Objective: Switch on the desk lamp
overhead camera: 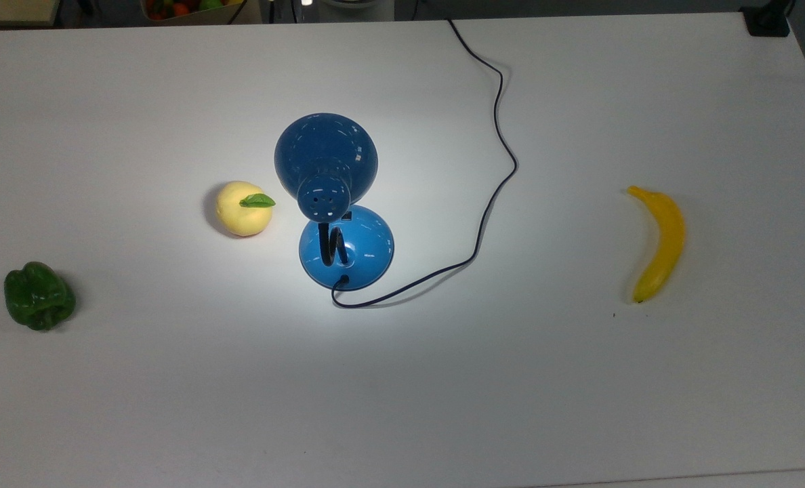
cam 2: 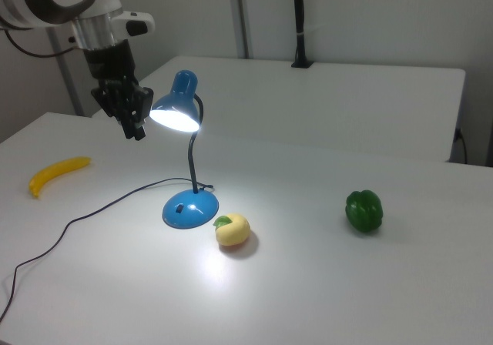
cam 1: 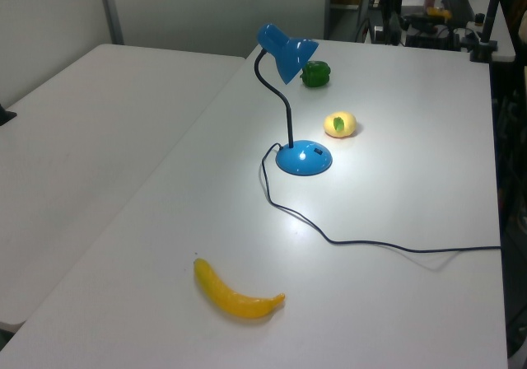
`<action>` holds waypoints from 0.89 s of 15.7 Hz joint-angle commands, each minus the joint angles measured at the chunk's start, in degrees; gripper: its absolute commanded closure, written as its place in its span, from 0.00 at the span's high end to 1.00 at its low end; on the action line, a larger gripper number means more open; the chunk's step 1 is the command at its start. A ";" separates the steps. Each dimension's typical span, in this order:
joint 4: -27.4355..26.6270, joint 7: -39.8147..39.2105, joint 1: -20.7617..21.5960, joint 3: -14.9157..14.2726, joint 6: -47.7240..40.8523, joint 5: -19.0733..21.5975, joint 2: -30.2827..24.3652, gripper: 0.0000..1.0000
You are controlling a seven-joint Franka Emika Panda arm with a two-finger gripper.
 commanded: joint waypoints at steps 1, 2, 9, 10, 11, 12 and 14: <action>0.78 -2.74 -0.09 -0.33 -1.85 0.98 -0.32 0.98; 0.77 -2.74 -0.09 -0.24 -1.93 0.98 -0.49 1.00; 1.04 -2.92 -0.09 -0.24 -1.06 0.36 -0.49 1.00; 1.04 -2.92 -0.09 -0.24 -0.88 0.10 -0.32 1.00; 1.04 -2.92 -0.09 -0.24 -0.36 0.36 -0.32 1.00; 1.04 -3.01 -0.09 -0.24 -0.27 0.45 -0.32 1.00; 1.04 -2.92 -0.09 -0.24 -0.26 0.71 -0.23 1.00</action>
